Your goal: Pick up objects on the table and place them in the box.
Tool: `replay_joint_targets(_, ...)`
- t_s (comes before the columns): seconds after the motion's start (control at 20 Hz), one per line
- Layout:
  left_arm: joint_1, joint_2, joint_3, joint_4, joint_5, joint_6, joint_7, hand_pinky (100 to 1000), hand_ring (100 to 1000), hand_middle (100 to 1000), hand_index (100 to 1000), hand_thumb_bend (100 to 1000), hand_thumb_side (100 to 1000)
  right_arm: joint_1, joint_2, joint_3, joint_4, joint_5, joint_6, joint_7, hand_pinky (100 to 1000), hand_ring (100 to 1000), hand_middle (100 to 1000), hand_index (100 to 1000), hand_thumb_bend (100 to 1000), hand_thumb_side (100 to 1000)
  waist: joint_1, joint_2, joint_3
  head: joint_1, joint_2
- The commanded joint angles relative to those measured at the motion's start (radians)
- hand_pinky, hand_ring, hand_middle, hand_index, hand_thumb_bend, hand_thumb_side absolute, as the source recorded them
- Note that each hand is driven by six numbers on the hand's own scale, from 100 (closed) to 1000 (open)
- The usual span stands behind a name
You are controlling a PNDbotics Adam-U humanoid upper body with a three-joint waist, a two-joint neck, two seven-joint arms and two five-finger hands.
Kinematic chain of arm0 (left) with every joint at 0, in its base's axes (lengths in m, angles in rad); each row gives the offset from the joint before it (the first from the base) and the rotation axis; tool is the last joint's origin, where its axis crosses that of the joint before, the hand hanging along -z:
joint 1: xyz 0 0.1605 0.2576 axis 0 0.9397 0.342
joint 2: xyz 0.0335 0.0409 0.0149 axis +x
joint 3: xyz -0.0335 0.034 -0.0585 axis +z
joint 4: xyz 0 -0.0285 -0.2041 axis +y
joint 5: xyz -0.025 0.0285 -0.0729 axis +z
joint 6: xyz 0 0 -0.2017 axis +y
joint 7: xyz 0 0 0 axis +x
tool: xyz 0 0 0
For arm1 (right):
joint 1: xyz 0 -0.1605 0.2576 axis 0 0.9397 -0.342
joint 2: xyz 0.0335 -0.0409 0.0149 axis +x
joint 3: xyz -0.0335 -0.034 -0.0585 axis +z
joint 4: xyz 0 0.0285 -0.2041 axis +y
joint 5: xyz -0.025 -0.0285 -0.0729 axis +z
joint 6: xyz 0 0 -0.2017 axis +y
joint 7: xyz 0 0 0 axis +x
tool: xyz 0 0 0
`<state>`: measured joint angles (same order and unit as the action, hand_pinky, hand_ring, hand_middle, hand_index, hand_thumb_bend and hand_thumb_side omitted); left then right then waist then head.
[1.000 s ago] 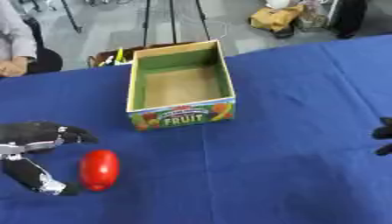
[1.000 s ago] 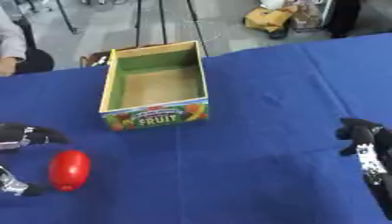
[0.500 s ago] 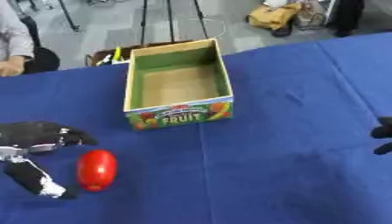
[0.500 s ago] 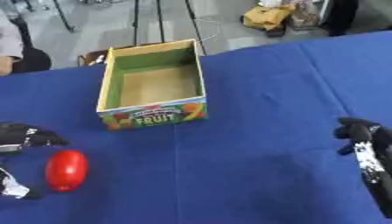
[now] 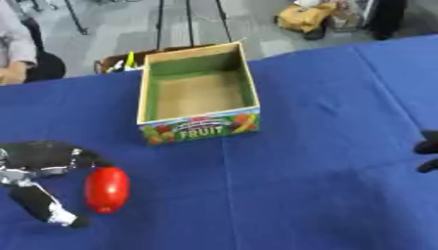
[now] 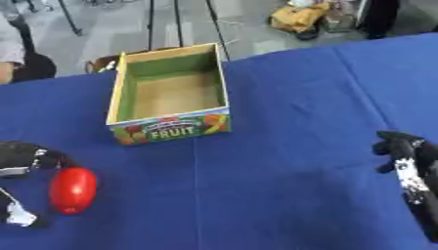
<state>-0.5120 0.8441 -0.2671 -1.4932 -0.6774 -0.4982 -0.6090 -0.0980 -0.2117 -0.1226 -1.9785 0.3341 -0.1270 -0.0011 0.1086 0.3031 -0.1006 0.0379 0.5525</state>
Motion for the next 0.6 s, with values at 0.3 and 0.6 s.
replay_joint_targets(0.3, -0.021, 0.028, -0.009, -0.075, -0.087, -0.166, -0.084, 601, 648, 704, 933, 602, 763, -0.013, -0.009, -0.002, -0.021, -0.001, 0.005, 0.002, 495, 662, 593, 764, 104, 947, 0.002, -0.016, 0.000, -0.002, -0.003)
replay_joint_targets(0.6, -0.017, 0.027, -0.026, -0.062, -0.161, -0.171, -0.037, 609, 678, 746, 967, 615, 811, -0.013, -0.011, -0.004, -0.021, -0.006, 0.006, 0.002, 495, 662, 591, 761, 100, 946, 0.003, -0.018, -0.001, -0.002, -0.004)
